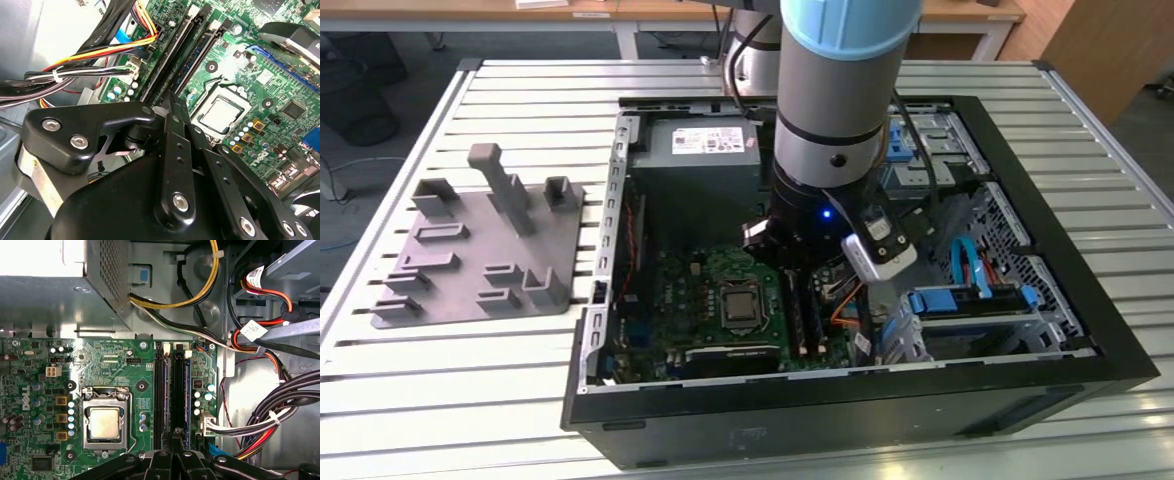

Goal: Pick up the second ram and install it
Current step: 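Press down the second ram until it locks into place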

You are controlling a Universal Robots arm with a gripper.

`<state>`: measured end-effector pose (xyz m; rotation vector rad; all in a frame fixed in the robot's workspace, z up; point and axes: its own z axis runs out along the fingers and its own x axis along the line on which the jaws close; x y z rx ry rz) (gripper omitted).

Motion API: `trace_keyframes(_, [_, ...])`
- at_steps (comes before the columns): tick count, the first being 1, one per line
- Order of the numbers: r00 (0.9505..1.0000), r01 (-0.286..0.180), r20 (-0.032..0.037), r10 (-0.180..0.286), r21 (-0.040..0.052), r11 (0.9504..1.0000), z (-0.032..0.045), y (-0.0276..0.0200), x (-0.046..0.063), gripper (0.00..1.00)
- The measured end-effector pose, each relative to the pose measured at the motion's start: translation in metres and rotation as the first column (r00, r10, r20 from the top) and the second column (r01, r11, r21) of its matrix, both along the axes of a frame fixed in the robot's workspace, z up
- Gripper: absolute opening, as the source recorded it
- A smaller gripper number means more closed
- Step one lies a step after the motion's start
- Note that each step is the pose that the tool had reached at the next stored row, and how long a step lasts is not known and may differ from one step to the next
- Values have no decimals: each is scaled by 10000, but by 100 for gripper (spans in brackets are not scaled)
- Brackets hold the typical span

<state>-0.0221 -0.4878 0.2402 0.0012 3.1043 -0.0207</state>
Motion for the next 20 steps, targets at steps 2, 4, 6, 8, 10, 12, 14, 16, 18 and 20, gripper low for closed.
trace_keyframes(2, [10000, 0, 1, 0, 1, 10000, -3, 2, 0, 10])
trace_keyframes(4, [10000, 2, 0, -2, -1, 10000, -16, 19, -2, 10])
trace_keyframes(6, [10000, 0, 0, 0, -2, 10000, -46, 81, -2, 10])
trace_keyframes(8, [10000, 0, 0, 0, -1, 10000, -80, 159, -5, 10])
trace_keyframes(10, [10000, 0, 0, 0, 2, 10000, -116, 234, -9, 10])
trace_keyframes(12, [10000, 0, 1, 0, 2, 10000, -146, 294, -20, 10])
trace_keyframes(14, [10000, 0, 0, 0, -1, 10000, -173, 347, -33, 10])
trace_keyframes(16, [10000, 0, -4, 0, -15, 10000, -193, 384, -44, 10])
trace_keyframes(18, [10000, 0, -1, 0, -2, 10000, -216, 397, -47, 10])
trace_keyframes(20, [10000, -2, -2, 2, -7, 10000, -235, 397, -47, 10])
